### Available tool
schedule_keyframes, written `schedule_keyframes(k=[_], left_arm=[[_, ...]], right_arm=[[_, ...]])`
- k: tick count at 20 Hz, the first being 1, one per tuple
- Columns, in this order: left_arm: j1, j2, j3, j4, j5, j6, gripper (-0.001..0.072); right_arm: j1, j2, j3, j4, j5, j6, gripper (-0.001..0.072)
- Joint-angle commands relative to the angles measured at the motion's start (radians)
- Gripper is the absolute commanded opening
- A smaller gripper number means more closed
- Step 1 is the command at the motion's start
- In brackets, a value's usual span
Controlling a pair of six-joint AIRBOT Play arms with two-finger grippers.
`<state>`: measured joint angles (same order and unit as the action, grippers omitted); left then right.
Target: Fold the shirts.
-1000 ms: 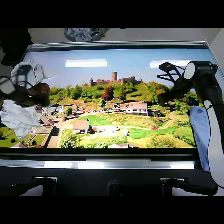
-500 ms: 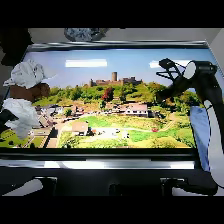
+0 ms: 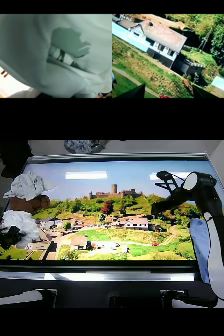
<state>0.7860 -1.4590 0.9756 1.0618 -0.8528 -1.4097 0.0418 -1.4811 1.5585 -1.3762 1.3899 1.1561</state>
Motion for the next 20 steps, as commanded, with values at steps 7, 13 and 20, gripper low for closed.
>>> schedule_keyframes(k=[7,13,20], left_arm=[[-0.1,0.529,0.007,-0.557,-0.066,0.218,0.0033],[-0.497,0.906,0.009,-0.602,0.113,0.223,0.0031],[-1.09,0.608,0.009,-0.377,-0.111,0.172,0.0029]], right_arm=[[0.001,0.057,0.0,-0.106,0.09,0.0,0.0673],[0.001,0.289,0.0,-0.208,0.104,-0.001,0.0673],[0.001,0.463,0.0,-0.212,0.252,-0.024,0.0672]])
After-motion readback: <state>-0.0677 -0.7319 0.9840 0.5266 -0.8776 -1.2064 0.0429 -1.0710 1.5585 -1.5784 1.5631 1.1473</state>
